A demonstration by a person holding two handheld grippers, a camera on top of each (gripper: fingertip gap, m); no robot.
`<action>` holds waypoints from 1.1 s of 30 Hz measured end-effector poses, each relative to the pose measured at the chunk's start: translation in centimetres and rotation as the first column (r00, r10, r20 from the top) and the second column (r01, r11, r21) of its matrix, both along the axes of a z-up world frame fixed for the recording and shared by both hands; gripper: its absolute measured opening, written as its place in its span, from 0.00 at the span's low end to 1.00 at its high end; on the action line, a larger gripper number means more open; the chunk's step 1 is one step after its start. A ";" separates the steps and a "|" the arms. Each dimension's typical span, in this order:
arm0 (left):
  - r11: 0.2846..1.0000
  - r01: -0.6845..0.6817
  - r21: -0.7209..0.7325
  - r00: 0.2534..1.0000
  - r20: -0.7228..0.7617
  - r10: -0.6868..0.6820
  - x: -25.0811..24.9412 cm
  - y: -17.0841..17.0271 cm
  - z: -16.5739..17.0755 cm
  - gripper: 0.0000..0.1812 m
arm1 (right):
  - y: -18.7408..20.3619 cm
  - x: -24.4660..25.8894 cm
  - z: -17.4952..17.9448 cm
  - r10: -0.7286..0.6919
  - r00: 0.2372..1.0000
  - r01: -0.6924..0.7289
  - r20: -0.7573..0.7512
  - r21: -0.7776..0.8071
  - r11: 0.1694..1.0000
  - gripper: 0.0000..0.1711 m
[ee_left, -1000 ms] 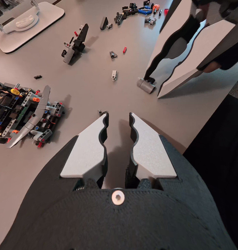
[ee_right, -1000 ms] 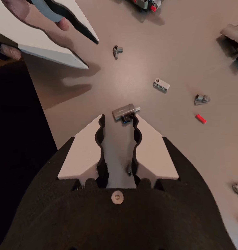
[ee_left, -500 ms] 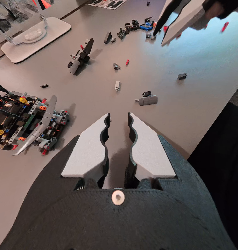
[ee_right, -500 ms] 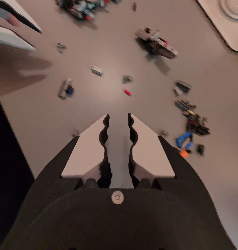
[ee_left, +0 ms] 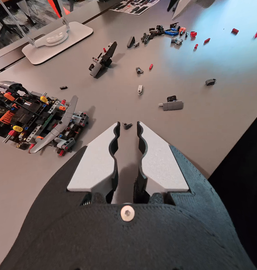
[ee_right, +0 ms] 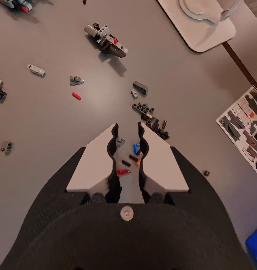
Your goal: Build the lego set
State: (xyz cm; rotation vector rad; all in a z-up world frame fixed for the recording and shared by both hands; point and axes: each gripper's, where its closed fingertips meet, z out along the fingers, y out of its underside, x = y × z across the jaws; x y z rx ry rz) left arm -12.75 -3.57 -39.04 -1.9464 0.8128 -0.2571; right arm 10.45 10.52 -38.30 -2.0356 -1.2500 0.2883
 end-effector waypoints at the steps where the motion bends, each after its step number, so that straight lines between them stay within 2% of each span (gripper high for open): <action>1: 1.000 0.000 0.001 1.000 -0.005 0.000 0.0 0.0 -0.1 0.12 | 0.3 -0.4 -0.3 0.025 1.000 -0.025 0.003 -0.006 1.000 0.16; 5: 1.000 0.002 0.005 1.000 -0.002 -0.002 -0.1 0.2 -0.2 0.11 | 1.4 -0.5 -2.5 0.067 0.994 -0.061 0.085 -0.065 0.996 0.15; 8: 1.000 -0.005 0.010 1.000 0.000 0.005 -0.3 0.3 -0.1 0.11 | -0.1 0.2 -3.9 0.140 0.978 -0.112 0.152 -0.182 0.977 0.12; 10: 1.000 -0.009 0.005 1.000 0.006 0.009 -0.4 0.4 -0.2 0.11 | 0.0 0.9 -3.8 0.125 0.976 -0.100 0.180 -0.144 0.984 0.06; 11: 1.000 -0.009 0.006 1.000 0.012 0.009 -0.5 0.5 -0.1 0.11 | -0.1 1.2 -3.8 0.113 0.976 -0.086 0.187 -0.147 0.985 0.07; 19: 1.000 0.008 0.010 1.000 0.012 -0.008 0.1 0.7 0.0 0.11 | -1.7 1.3 -4.2 0.087 0.985 -0.056 0.149 -0.202 0.978 0.07; 28: 1.000 0.026 0.007 1.000 -0.005 -0.026 0.9 0.8 -0.3 0.11 | -3.1 0.9 -4.3 0.069 0.993 -0.046 0.092 -0.231 0.972 0.11; 33: 0.999 0.031 0.008 0.999 -0.010 -0.031 1.1 0.9 -0.3 0.11 | -3.5 0.4 -4.3 0.074 0.994 -0.055 0.077 -0.230 0.972 0.07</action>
